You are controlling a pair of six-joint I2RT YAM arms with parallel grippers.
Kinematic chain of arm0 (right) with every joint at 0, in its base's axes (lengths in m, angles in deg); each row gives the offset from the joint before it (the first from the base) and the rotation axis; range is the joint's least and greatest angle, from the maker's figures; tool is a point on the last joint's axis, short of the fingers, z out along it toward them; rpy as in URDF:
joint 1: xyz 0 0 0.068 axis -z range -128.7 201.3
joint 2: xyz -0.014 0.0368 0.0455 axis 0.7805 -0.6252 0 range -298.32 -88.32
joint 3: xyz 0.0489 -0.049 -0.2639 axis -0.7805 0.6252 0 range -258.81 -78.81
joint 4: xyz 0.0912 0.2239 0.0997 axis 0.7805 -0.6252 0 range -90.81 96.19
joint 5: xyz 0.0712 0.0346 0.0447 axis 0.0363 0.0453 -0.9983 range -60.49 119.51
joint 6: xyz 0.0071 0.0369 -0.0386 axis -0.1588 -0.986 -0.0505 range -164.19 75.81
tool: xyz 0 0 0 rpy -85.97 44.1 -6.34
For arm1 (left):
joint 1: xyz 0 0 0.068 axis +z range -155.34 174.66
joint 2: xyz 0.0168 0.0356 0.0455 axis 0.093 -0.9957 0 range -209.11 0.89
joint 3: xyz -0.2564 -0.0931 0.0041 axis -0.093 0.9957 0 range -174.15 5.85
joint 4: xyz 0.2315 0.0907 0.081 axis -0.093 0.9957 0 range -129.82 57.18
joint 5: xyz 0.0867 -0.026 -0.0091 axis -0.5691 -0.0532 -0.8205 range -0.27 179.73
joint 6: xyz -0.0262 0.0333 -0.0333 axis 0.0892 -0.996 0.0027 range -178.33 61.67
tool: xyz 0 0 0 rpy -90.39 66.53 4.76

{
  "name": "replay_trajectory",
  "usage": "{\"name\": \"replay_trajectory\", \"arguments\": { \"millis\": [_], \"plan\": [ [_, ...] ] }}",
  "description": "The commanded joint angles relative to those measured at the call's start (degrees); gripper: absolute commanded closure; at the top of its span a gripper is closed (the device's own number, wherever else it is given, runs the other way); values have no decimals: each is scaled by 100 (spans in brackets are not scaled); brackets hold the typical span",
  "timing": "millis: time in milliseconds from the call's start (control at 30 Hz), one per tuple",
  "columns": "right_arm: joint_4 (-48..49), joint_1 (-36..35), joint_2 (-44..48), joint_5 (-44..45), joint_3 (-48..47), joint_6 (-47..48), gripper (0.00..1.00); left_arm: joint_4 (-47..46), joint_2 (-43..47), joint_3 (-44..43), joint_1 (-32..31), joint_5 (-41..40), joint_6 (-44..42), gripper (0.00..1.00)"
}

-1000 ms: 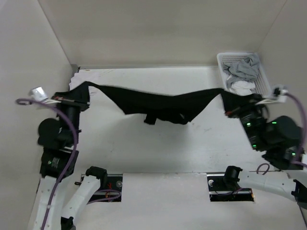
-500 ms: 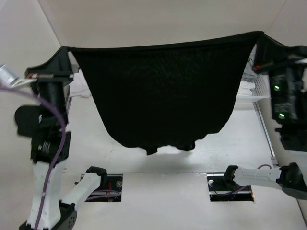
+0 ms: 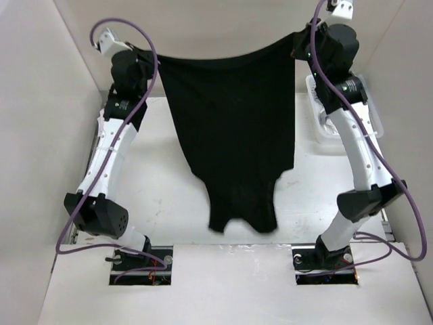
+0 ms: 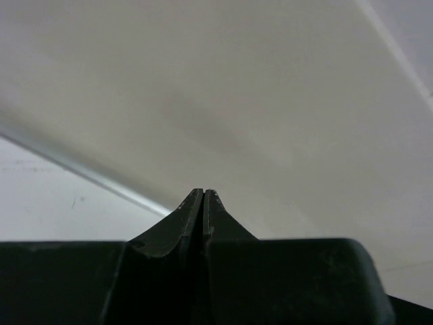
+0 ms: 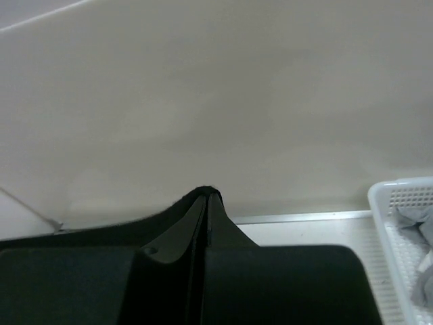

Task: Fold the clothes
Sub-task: Flatten the tank top out

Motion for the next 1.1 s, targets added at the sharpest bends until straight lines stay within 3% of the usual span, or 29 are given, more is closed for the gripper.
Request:
{"name": "replay_trajectory", "arguments": {
  "millis": [0,167,300,400,500,667,767,900,1067],
  "plan": [
    [-94,42,123,-543,-1463,-359,100,-376,281,-1324,173,91,-185,99],
    [-498,16,-133,-587,-2599,-324,100,-332,359,-1721,235,117,-326,99],
    [-534,16,121,-632,-2216,-307,100,-376,666,-1503,244,91,-493,99],
    [-315,25,621,-596,-1154,-359,100,-498,1061,-880,183,-49,-660,99],
    [255,51,1481,-526,584,-395,100,-762,1518,50,95,-146,-748,99],
    [950,-36,3343,26,3976,-675,100,-1193,2615,2387,-265,-348,-608,99],
    [1083,-448,4512,466,5788,-1070,100,-1290,3529,3864,-660,-708,-563,99],
    [575,-1283,5718,1011,7259,-1308,100,-747,4934,5421,-1196,-1340,-327,99],
    [-1049,-2539,7142,1074,8445,-2773,100,983,6500,6196,-1829,-1842,59,99]
  ]
}}
